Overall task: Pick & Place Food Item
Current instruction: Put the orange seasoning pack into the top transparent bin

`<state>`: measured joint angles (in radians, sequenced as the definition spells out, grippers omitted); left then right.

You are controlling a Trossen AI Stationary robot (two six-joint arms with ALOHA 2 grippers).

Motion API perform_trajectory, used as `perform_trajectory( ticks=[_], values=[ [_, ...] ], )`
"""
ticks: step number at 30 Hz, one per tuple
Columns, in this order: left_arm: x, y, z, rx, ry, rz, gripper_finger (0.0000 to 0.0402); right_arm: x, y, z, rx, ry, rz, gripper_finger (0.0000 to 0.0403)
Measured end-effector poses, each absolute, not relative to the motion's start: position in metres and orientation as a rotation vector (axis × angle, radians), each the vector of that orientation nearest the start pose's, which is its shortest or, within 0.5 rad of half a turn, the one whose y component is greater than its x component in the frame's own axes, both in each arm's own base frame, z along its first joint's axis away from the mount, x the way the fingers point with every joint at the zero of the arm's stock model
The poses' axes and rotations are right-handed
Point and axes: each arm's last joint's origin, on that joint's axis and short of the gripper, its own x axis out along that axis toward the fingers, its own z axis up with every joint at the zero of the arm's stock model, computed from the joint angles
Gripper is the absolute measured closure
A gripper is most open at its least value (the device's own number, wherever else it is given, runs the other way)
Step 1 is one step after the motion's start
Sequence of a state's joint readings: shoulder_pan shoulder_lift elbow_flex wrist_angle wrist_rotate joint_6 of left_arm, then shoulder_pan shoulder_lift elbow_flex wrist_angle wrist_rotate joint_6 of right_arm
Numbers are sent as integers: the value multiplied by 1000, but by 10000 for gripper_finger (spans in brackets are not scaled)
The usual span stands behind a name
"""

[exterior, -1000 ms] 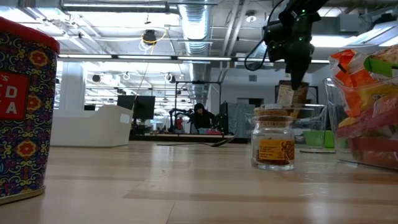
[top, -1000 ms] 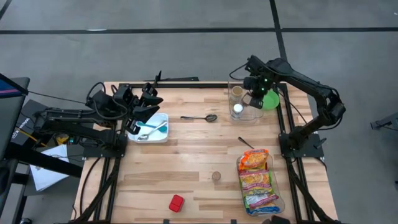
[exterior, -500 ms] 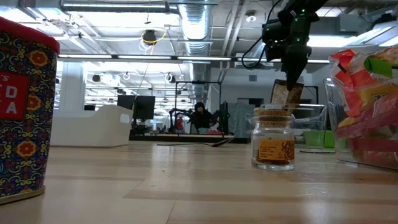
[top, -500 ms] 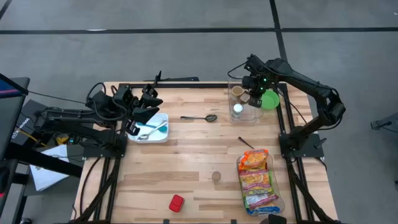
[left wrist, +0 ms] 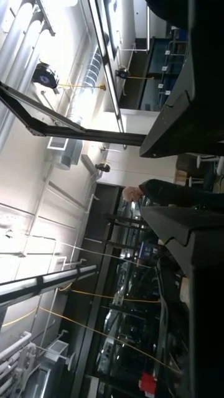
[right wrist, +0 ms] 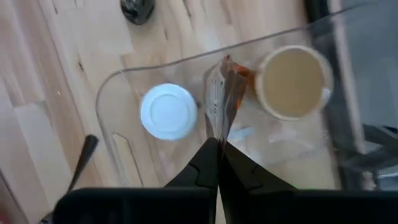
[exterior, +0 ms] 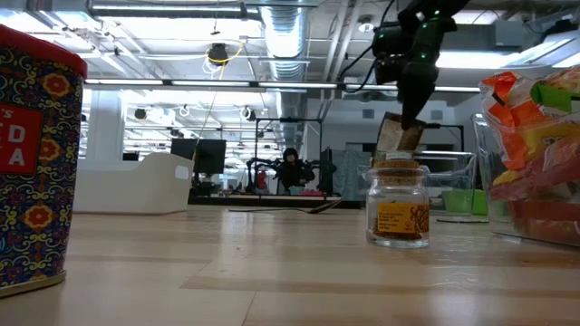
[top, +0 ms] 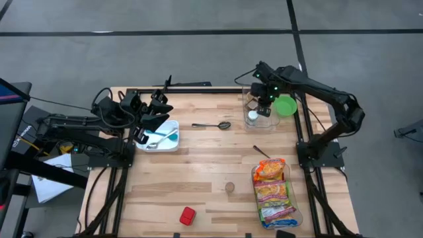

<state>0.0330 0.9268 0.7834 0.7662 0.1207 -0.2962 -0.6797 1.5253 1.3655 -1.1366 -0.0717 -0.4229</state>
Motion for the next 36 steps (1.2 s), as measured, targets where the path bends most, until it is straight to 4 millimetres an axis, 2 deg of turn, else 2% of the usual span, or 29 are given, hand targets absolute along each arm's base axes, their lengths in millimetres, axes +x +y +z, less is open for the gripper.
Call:
perform_trajectory(
  ticks=[9,21,30,36],
  values=[
    [191,3,395,-239,-603,-176,271,247,-179,267,115,1388,-250,403],
    [191,3,395,-239,-601,-176,271,258,-186,249,121,1416,-237,403],
    [192,3,394,-240,-593,-175,271,261,-186,249,130,1392,-251,401],
    [193,3,393,-242,-575,-173,271,261,-187,249,172,1374,-270,377]
  ],
)
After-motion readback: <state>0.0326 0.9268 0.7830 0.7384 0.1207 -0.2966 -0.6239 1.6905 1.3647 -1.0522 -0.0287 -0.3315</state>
